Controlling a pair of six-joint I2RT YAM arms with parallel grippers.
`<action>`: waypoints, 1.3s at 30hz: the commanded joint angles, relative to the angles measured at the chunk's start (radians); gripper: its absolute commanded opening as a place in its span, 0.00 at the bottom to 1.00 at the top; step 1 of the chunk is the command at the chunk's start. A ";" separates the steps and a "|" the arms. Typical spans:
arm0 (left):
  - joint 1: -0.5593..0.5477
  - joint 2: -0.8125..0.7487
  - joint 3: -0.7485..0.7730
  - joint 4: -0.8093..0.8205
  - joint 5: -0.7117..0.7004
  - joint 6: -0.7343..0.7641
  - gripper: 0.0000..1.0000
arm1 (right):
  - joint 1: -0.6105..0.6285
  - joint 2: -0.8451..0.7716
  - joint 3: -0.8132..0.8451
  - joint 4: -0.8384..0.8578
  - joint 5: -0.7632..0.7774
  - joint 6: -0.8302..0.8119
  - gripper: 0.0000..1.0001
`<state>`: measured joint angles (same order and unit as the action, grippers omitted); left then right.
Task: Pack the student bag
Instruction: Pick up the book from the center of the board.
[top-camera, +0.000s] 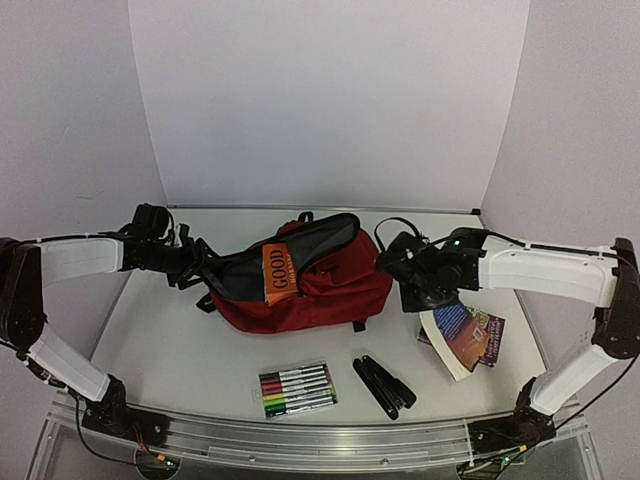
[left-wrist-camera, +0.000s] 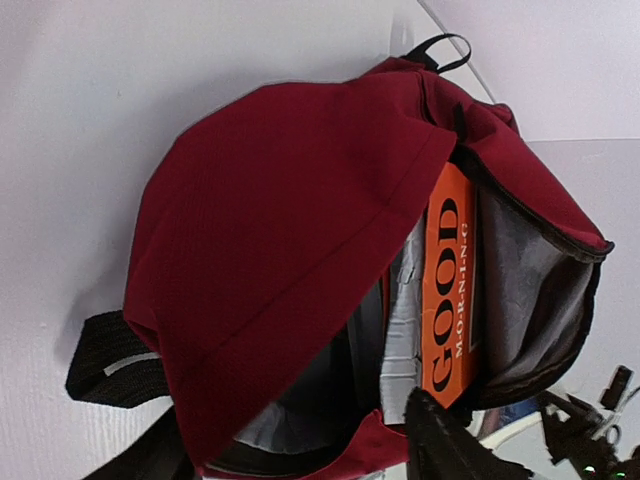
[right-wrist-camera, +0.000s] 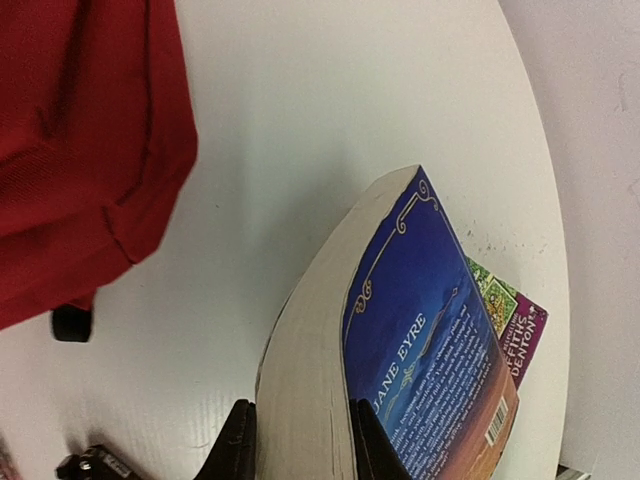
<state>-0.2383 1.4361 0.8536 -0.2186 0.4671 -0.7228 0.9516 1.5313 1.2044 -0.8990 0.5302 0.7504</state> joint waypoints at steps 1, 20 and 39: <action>0.001 -0.156 0.019 -0.048 -0.161 0.060 0.77 | -0.003 -0.130 0.112 0.119 -0.049 -0.084 0.00; -0.428 -0.160 0.395 -0.232 0.158 0.620 0.78 | -0.023 -0.180 0.344 0.351 -0.989 -0.464 0.00; -0.663 -0.095 0.483 -0.404 0.305 0.923 0.85 | -0.051 0.071 0.385 0.359 -1.528 -0.544 0.00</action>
<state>-0.8842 1.3499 1.3146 -0.5780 0.7765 0.1134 0.9111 1.6016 1.5146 -0.6671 -0.7884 0.2347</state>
